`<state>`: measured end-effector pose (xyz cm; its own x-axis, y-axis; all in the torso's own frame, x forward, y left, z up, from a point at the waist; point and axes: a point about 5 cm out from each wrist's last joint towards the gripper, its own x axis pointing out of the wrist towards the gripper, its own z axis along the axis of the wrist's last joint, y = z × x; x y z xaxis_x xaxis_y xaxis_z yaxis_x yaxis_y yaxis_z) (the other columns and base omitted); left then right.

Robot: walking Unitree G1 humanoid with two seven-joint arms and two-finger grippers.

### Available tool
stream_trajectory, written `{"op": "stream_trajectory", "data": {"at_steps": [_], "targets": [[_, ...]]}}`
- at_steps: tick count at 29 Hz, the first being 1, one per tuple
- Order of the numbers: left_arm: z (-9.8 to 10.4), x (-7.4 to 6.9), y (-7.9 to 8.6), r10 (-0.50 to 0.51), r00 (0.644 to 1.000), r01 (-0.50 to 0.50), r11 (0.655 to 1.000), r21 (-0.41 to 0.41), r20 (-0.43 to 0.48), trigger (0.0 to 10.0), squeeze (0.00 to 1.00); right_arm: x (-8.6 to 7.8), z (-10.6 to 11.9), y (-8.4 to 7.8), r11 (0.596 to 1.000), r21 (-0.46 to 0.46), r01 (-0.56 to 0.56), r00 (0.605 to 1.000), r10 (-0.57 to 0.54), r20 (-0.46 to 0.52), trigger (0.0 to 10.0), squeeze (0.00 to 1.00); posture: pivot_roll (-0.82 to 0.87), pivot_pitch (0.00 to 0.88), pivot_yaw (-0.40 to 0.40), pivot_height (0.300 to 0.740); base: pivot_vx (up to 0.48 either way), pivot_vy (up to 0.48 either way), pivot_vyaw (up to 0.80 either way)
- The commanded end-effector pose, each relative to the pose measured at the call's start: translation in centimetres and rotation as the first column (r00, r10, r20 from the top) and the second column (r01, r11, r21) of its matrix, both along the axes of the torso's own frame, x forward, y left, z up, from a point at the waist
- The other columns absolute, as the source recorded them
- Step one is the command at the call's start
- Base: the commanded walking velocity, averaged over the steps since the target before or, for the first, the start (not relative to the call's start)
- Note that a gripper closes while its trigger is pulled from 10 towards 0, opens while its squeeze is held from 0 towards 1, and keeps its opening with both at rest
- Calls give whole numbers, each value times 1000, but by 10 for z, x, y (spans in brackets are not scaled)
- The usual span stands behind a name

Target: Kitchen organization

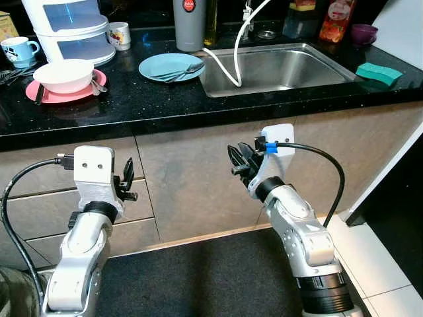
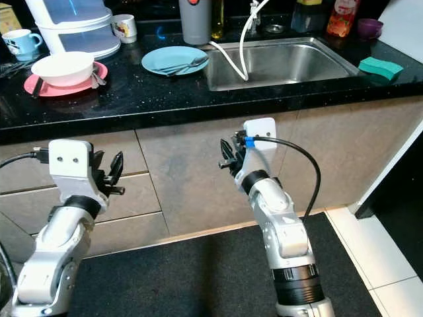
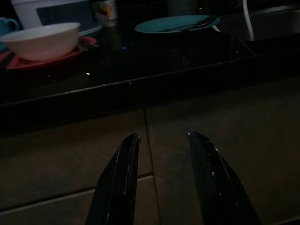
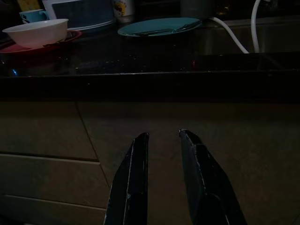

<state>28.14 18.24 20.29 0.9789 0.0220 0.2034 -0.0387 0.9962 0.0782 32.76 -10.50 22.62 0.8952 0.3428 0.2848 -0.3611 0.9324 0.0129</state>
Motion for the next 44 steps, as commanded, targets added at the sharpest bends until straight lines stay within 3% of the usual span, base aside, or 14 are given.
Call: {"op": "stream_trajectory", "data": {"at_steps": [1, 6, 9, 13, 19, 25, 44], "targets": [[1, 0, 1, 6, 1000, -6, 1000, 24, 4, 10000, 0, 0, -5, 1, 1000, -1, 1, 1000, -1, -28, 10000, 0, -43, 111, 18, 740, 0, 0, 0], [4, 0, 2, 6, 1000, -6, 1000, 2, 22, 10000, 0, 1, -2, 1, 1000, -1, 3, 1000, -3, -18, 10000, 0, -40, 109, 22, 740, 0, 0, 0], [13, 0, 3, 29, 997, -33, 998, 50, 73, 10000, 0, 2, 4, 0, 1000, 27, 5, 1000, -5, 2, 10000, 0, -38, 106, 23, 740, 0, 0, 0], [24, 0, 7, 67, 988, -78, 994, 76, 136, 10000, 0, 2, 17, -2, 996, 86, -5, 999, 0, 54, 10000, 0, -36, 104, 24, 740, 0, 0, 0], [38, 2, 7, 28, 986, -40, 997, 68, 164, 10000, 0, 5, 42, -7, 994, 108, 24, 988, -41, 151, 10000, 0, -27, 88, 21, 740, 0, 0, 0], [49, 3, 3, -9, 979, -1, 999, 52, 205, 10000, 0, 12, 38, -5, 997, 54, 53, 991, -59, 117, 10000, 0, -25, 77, 25, 740, 0, 0, 0], [52, 4, 1, -40, 976, 28, 998, 59, 214, 10000, 0, 17, 38, -3, 997, 53, 62, 992, -67, 109, 10000, 0, -19, 62, 27, 740, 215, 0, 0]]}}
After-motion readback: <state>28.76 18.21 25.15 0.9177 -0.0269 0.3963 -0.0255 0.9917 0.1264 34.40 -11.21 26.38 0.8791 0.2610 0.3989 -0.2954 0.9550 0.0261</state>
